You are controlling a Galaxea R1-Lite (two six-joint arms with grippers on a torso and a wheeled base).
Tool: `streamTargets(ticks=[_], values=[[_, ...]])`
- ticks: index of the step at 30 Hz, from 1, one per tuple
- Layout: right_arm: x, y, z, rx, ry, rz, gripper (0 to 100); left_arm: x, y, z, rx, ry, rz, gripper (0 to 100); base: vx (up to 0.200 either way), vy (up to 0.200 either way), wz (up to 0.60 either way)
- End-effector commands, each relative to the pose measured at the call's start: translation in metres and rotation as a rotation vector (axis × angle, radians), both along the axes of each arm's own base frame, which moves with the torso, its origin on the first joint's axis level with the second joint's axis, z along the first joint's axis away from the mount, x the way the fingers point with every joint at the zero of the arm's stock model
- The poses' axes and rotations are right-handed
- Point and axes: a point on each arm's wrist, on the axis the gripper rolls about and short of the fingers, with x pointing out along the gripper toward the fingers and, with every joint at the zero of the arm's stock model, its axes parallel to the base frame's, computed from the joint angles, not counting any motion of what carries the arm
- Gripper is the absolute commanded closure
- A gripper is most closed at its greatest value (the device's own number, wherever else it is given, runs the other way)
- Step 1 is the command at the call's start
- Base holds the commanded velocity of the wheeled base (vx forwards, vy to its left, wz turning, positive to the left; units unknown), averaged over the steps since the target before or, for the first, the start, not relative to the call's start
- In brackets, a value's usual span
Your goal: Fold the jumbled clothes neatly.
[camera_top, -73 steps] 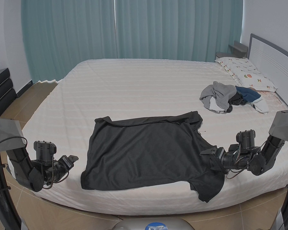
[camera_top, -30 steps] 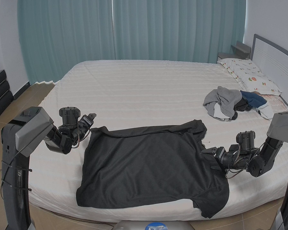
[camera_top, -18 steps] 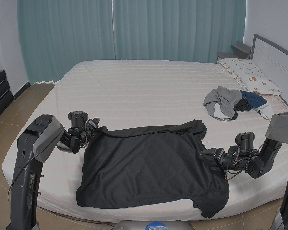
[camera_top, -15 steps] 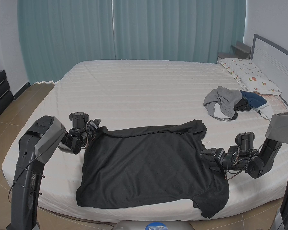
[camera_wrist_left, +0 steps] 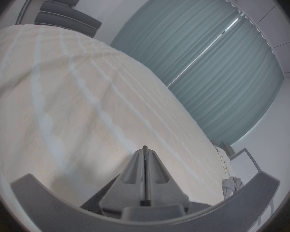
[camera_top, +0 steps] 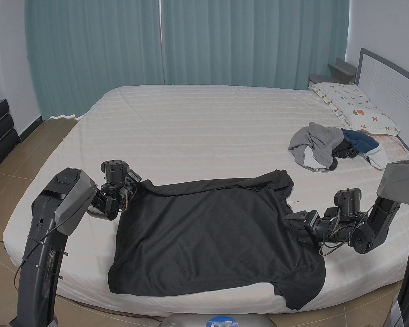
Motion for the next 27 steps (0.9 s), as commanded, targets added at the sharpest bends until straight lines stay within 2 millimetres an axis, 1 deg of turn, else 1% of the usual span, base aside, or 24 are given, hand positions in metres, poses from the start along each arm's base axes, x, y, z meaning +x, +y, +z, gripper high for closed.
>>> streamTargets(ticks=[1, 4, 5, 7, 12, 17, 21, 25, 26, 27], values=[[-0.001, 0.000, -0.001, 0.000, 0.004, 0.000, 0, 0.006, 0.003, 0.001, 0.007, -0.053, 0.044, 100, 0.000, 0.000, 0.00], [-0.001, 0.000, -0.001, 0.000, 0.004, 0.000, 0, 0.012, 0.006, 0.004, 0.015, -0.107, 0.089, 100, 0.000, 0.000, 0.00], [-0.001, 0.000, -0.001, -0.001, 0.003, 0.001, 0, 0.016, 0.010, 0.006, 0.018, -0.143, 0.121, 100, 0.000, 0.000, 0.00], [-0.001, 0.000, -0.001, -0.001, 0.003, 0.001, 0, 0.019, 0.011, 0.007, 0.017, -0.169, 0.132, 100, 0.000, 0.000, 0.00], [-0.001, 0.001, -0.001, -0.001, 0.003, 0.003, 0, 0.027, 0.011, 0.008, 0.026, -0.212, 0.157, 100, 0.000, 0.000, 0.00], [-0.001, 0.001, -0.001, 0.000, 0.004, 0.002, 0, 0.036, 0.016, 0.012, 0.033, -0.259, 0.210, 100, 0.000, 0.000, 0.00], [-0.001, 0.001, -0.001, 0.000, 0.005, 0.002, 0, 0.037, 0.016, 0.011, 0.042, -0.258, 0.209, 100, 0.000, 0.000, 0.00], [-0.001, 0.001, -0.001, 0.000, 0.004, 0.002, 0, 0.037, 0.016, 0.006, 0.065, -0.245, 0.202, 100, 0.000, 0.000, 0.00], [-0.001, 0.001, -0.001, 0.000, 0.004, 0.002, 0, 0.037, 0.016, 0.005, 0.066, -0.242, 0.202, 0, 0.000, 0.000, 0.00], [-0.001, 0.001, -0.001, 0.000, 0.004, 0.002, 0, 0.037, 0.016, 0.005, 0.066, -0.242, 0.201, 0, 0.000, 0.000, 0.00]])
